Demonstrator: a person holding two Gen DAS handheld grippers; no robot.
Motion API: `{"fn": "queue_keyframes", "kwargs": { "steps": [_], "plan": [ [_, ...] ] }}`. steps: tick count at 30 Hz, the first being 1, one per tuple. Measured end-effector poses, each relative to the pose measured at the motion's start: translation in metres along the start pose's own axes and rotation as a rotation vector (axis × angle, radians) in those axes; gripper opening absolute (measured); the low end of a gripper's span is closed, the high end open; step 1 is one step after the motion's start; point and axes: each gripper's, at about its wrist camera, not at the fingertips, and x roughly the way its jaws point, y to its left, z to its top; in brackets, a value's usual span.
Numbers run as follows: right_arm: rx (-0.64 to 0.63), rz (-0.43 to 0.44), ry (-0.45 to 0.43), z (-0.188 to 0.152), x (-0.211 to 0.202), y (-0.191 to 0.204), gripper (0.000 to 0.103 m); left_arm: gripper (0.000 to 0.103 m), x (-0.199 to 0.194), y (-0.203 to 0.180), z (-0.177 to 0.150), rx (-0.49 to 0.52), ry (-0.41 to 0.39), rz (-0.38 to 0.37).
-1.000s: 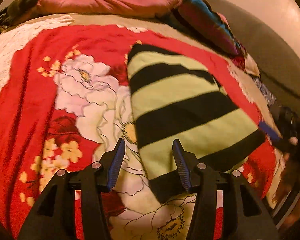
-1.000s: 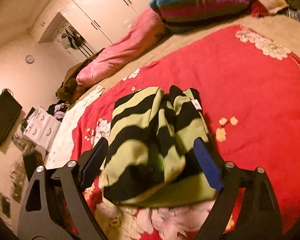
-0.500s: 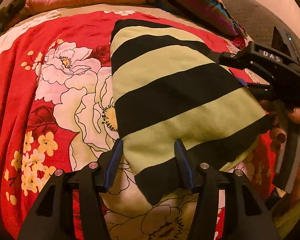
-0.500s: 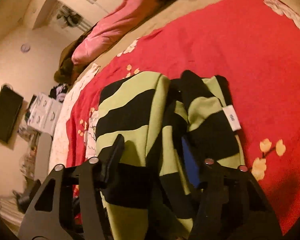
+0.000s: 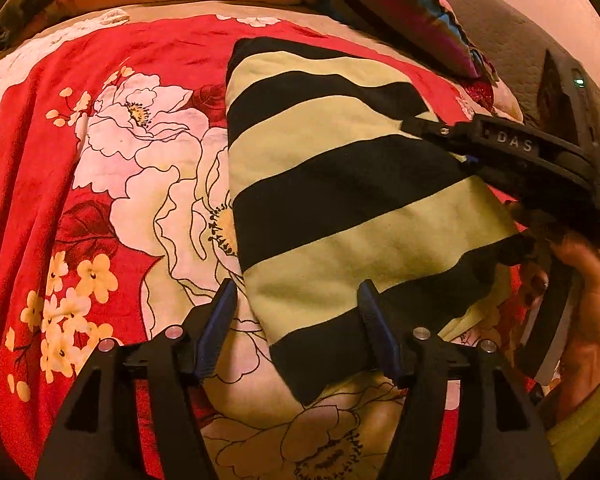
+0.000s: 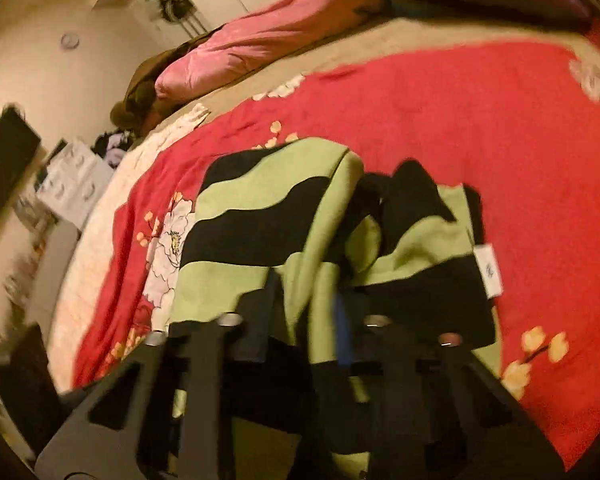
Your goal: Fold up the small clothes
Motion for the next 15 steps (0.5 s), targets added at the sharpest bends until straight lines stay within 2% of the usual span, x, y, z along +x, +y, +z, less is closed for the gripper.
{"fn": "queue_keyframes", "kwargs": {
  "steps": [3,6,10,15],
  "plan": [
    [-0.019,0.042,-0.06,0.007,-0.019,0.01,0.007,0.062,-0.01,-0.004,0.002,0.01,-0.02,-0.011],
    [-0.081,0.045,-0.09,0.012,-0.036,0.024,0.006,0.062,-0.02,-0.012,0.006,0.022,-0.044,-0.029],
    [-0.107,-0.009,-0.091,0.016,-0.052,0.018,0.004,0.062,-0.026,-0.021,0.01,0.045,-0.062,-0.055],
    [-0.041,-0.1,-0.027,0.009,-0.044,-0.022,0.004,0.062,-0.013,-0.026,0.007,0.062,-0.042,-0.057]
  ]
}}
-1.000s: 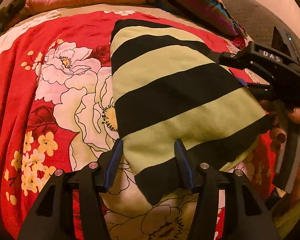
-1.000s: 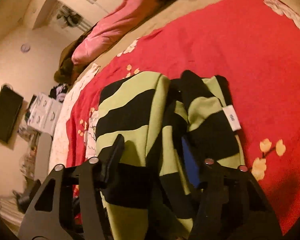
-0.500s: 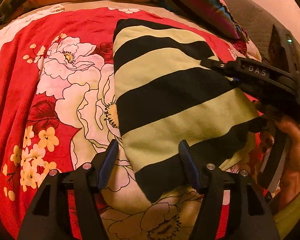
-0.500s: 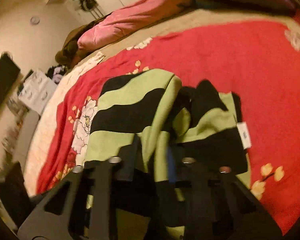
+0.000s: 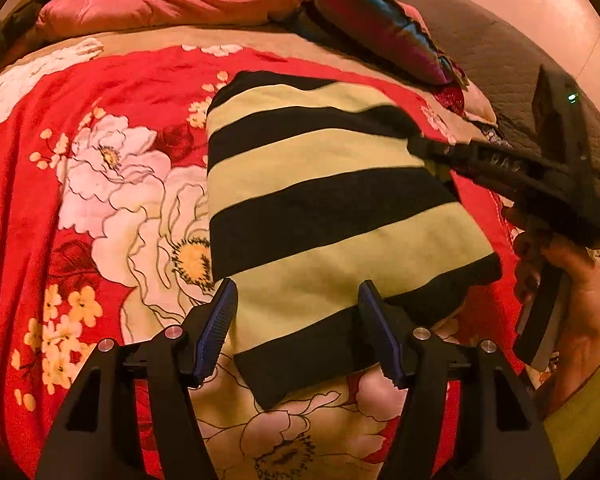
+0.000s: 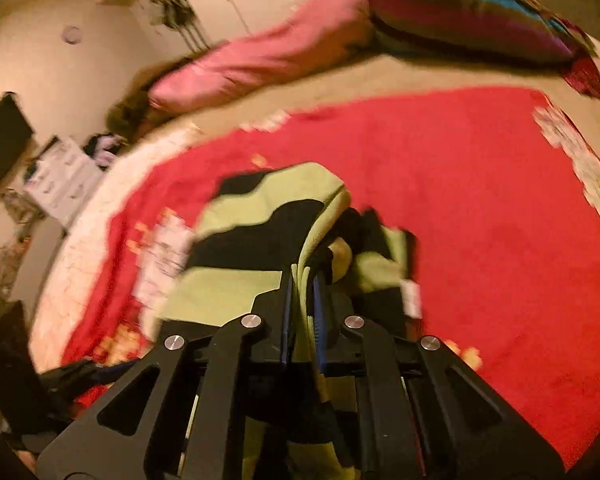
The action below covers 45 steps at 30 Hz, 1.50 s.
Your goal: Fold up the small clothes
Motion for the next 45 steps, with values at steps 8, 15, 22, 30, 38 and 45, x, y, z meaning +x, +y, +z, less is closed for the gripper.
{"fn": "queue_keyframes", "kwargs": {
  "steps": [8,15,22,30,38,45],
  "plan": [
    [0.017,-0.01,0.036,-0.01,0.007,-0.011,0.004,0.074,0.008,-0.012,-0.005,0.04,0.017,0.008],
    [0.009,-0.086,0.09,-0.021,0.02,-0.017,0.005,0.078,0.018,-0.02,-0.005,0.078,0.037,0.027],
    [-0.022,-0.14,0.092,-0.027,0.02,-0.017,0.007,0.081,0.016,-0.022,-0.006,0.074,0.036,0.018],
    [0.035,-0.057,0.056,-0.023,0.008,-0.024,0.02,0.082,0.013,-0.023,-0.008,0.062,0.045,0.03],
    [0.043,-0.065,-0.048,-0.012,-0.026,-0.029,0.053,0.089,-0.003,-0.02,-0.005,0.052,-0.001,0.026],
    [0.091,0.051,-0.01,-0.014,-0.014,-0.034,0.071,0.091,0.006,0.023,0.013,-0.061,-0.006,0.096]
  ]
}}
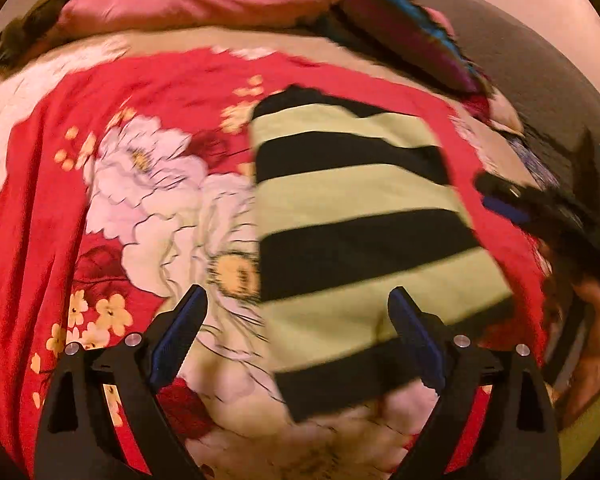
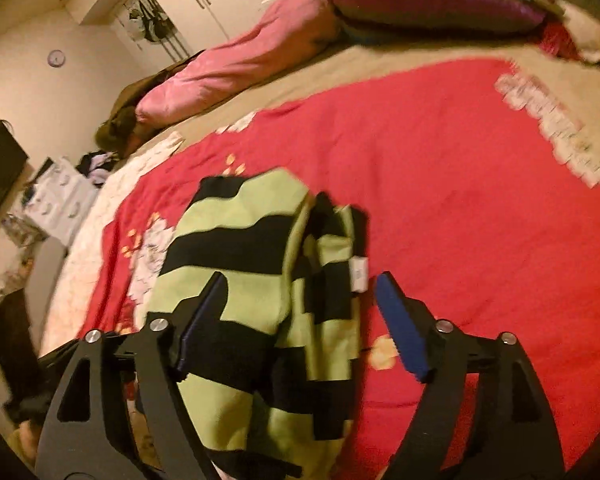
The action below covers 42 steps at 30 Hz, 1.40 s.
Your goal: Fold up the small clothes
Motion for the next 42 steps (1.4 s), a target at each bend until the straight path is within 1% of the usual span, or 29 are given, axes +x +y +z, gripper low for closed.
{"fn": "queue_keyframes", "kwargs": {
  "steps": [2,5,7,9,12,13,14,15,16,17,18,19,20,22,26,31,34,37,40,42],
  "plan": [
    [0.012,0.019,0.042,-0.004,0.015,0.0,0.071,0.091,0.013,0.01,0.006,-0.033,0.029,0.002],
    [0.027,0.01,0.105,-0.01,0.035,-0.005,0.071,0.092,0.029,0.018,0.015,-0.088,0.037,-0.064],
    [0.057,0.03,0.14,-0.014,0.045,-0.01,0.071,0.092,0.039,0.018,0.02,-0.112,0.045,-0.113],
    [0.087,0.064,0.152,-0.016,0.05,-0.015,0.071,0.092,0.049,0.017,0.024,-0.128,0.051,-0.165],
    [0.12,0.11,0.164,-0.018,0.057,-0.023,0.071,0.092,0.061,0.012,0.025,-0.146,0.047,-0.207],
    [0.134,0.132,0.163,-0.018,0.06,-0.025,0.066,0.083,0.062,0.01,0.026,-0.147,0.042,-0.219],
    [0.14,0.151,0.159,-0.018,0.061,-0.026,0.064,0.067,0.063,0.008,0.026,-0.148,0.042,-0.241],
    [0.144,0.164,0.153,-0.018,0.062,-0.026,0.058,0.067,0.063,0.007,0.026,-0.153,0.037,-0.246],
    [0.137,0.178,0.141,-0.017,0.062,-0.024,0.052,0.063,0.061,0.005,0.025,-0.149,0.034,-0.241],
    [0.123,0.191,0.123,-0.016,0.06,-0.019,0.051,0.053,0.059,0.004,0.026,-0.141,0.028,-0.24],
    [0.096,0.197,0.109,-0.014,0.057,-0.011,0.051,0.048,0.056,0.004,0.026,-0.136,0.022,-0.235],
    [0.069,0.197,0.103,-0.012,0.056,-0.003,0.051,0.04,0.05,0.004,0.027,-0.126,0.015,-0.226],
    [0.044,0.201,0.094,-0.011,0.053,0.003,0.051,0.037,0.044,0.006,0.028,-0.123,0.005,-0.221],
    [0.018,0.222,0.067,-0.009,0.047,0.015,0.051,0.036,0.033,0.01,0.03,-0.125,-0.006,-0.219],
    [-0.02,0.249,0.058,-0.01,0.051,0.04,0.051,0.036,0.008,0.019,0.03,-0.091,-0.04,-0.137],
    [-0.077,0.275,0.062,-0.018,0.061,0.079,0.051,0.037,-0.015,0.05,0.023,-0.121,-0.058,-0.068],
    [-0.129,0.263,0.067,-0.025,0.069,0.098,0.051,0.038,-0.017,0.062,0.018,-0.136,-0.059,-0.031],
    [-0.147,0.235,0.09,-0.029,0.075,0.103,0.051,0.039,-0.012,0.07,0.015,-0.158,-0.045,-0.03],
    [-0.139,0.224,0.103,-0.029,0.076,0.099,0.052,0.04,-0.01,0.068,0.012,-0.147,-0.049,-0.016],
    [-0.124,0.217,0.113,-0.03,0.077,0.096,0.054,0.041,-0.009,0.067,0.012,-0.139,-0.046,-0.006]
  ]
}}
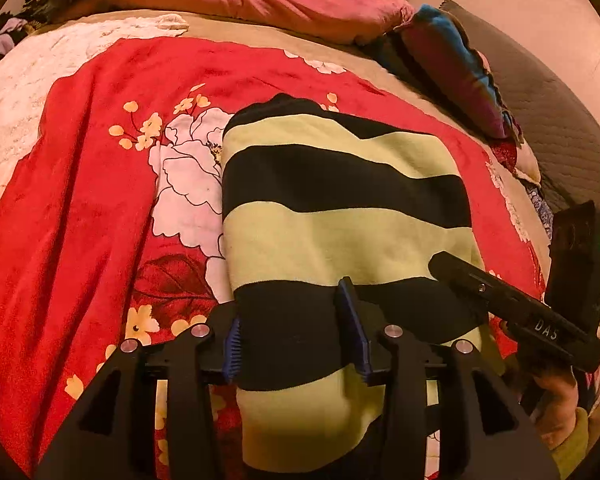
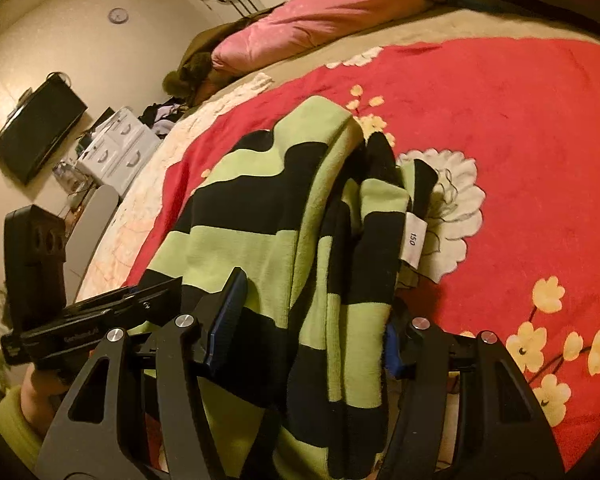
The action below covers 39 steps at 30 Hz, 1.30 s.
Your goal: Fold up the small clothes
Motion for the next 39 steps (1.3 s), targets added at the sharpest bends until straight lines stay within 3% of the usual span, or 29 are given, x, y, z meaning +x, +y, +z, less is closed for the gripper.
{"fn": "queue_keyframes", "kwargs": {
  "steps": [10,27,28,29,36,39],
  "plan": [
    [-0.023,-0.14,0.033,-0.004,0.003,-0.005,0.068,0.047,0.007,-0.006,-0.003,0.023,0.01,0.038],
    [-0.008,-0.164,0.01,-0.006,-0.006,-0.012,0.075,0.054,0.004,-0.004,-0.004,0.03,0.016,0.066],
    [-0.015,-0.169,0.005,-0.005,-0.007,-0.01,0.076,0.059,0.003,-0.004,-0.005,0.031,0.015,0.068],
    [-0.027,-0.178,-0.001,-0.006,-0.01,-0.008,0.077,0.063,0.003,-0.004,-0.005,0.034,0.014,0.071],
    [-0.039,-0.199,-0.061,-0.009,-0.028,0.001,0.085,0.064,-0.008,-0.005,-0.01,0.05,-0.002,0.076],
    [-0.029,-0.216,-0.064,-0.011,-0.03,0.001,0.093,0.067,-0.013,-0.005,-0.011,0.052,-0.01,0.08]
  ]
}}
